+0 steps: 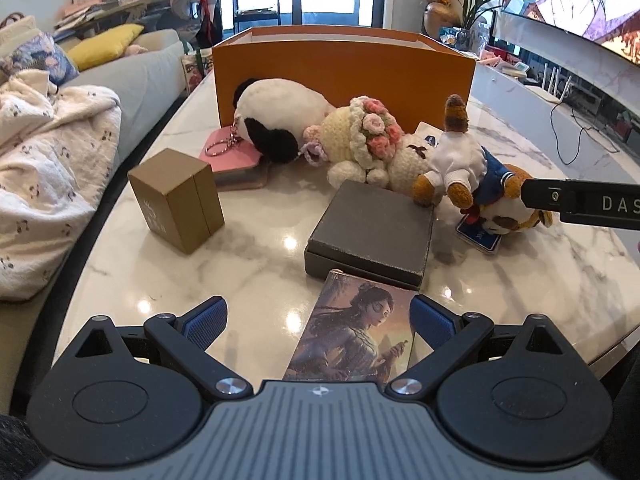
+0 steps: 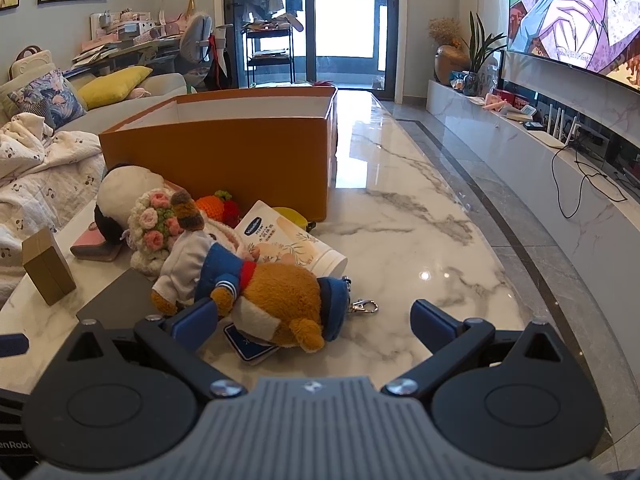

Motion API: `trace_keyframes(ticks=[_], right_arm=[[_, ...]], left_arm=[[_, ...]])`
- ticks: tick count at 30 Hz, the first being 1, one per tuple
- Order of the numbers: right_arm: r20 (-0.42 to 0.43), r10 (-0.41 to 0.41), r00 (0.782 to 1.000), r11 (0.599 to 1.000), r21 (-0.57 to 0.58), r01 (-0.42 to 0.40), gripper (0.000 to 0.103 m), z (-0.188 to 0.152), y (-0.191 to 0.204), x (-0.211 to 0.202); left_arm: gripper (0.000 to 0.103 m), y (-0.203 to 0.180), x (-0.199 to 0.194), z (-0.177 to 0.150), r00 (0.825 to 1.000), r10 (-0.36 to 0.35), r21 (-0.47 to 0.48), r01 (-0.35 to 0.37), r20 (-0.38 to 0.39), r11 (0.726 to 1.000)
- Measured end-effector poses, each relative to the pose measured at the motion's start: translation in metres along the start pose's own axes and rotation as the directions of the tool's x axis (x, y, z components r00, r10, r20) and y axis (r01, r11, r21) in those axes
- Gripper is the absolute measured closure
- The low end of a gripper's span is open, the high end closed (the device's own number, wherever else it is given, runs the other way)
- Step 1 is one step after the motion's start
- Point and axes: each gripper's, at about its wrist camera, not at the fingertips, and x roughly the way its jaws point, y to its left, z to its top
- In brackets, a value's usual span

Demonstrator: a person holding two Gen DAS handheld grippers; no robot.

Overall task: Organize objects
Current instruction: 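Grasp the portrait book with the left tool while the right tool grasps the plush dog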

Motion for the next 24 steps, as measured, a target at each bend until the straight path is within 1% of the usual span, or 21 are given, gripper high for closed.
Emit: trace_keyframes(ticks=[3, 7, 9, 11, 14, 15, 18, 20, 23, 24], right_arm=[[-0.002, 0.008, 1.000, 1.000, 0.006, -0.008, 0.001, 0.001, -0.002, 0.000], [-0.003, 0.016, 1.000, 1.000, 0.016, -0.016, 0.001, 0.002, -0.005, 0.000], [-0.004, 0.019, 1.000, 1.000, 0.021, -0.018, 0.001, 0.002, -0.007, 0.000], [-0.005, 0.018, 1.000, 1.000, 0.023, -0.018, 0.001, 0.001, -0.009, 0.000], [-0.001, 0.029, 1.000, 0.999, 0.015, -0.029, 0.001, 0.001, -0.012, -0.002], [-0.005, 0.039, 0.999, 0.999, 0.001, -0.039, 0.001, 0.001, -0.013, -0.002], [-0.041, 0.098, 0.994, 0.992, -0.076, -0.101, 0.001, 0.004, -0.014, 0.005], [-0.066, 0.123, 0.990, 0.981, -0.139, -0.131, 0.001, 0.007, -0.014, 0.011], [-0.089, 0.156, 0.984, 0.968, -0.186, -0.171, 0.001, 0.010, -0.015, 0.020], [-0.098, 0.176, 0.980, 0.960, -0.203, -0.192, 0.001, 0.010, -0.013, 0.023]], left_arm=[[0.000, 0.000, 0.000, 0.000, 1.000, -0.029, 0.015, 0.029, -0.002, 0.999], [0.000, -0.014, -0.003, -0.002, 0.994, -0.112, 0.110, 0.112, -0.007, 0.988], [0.000, -0.023, -0.002, -0.004, 0.994, -0.109, 0.163, 0.110, -0.017, 0.980], [0.000, -0.029, 0.002, -0.008, 0.995, -0.097, 0.189, 0.102, -0.034, 0.977], [0.000, -0.031, 0.008, -0.012, 0.993, -0.099, 0.199, 0.111, -0.072, 0.974], [0.000, -0.031, 0.009, -0.012, 0.993, -0.094, 0.200, 0.107, -0.072, 0.974], [0.000, -0.028, 0.011, -0.014, 0.992, -0.102, 0.177, 0.115, -0.077, 0.978], [0.000, -0.023, 0.013, -0.014, 0.990, -0.115, 0.151, 0.126, -0.078, 0.980], [0.000, -0.023, 0.012, -0.016, 0.991, -0.118, 0.155, 0.127, -0.066, 0.980], [0.000, -0.023, 0.011, -0.016, 0.993, -0.098, 0.131, 0.106, -0.062, 0.986]])
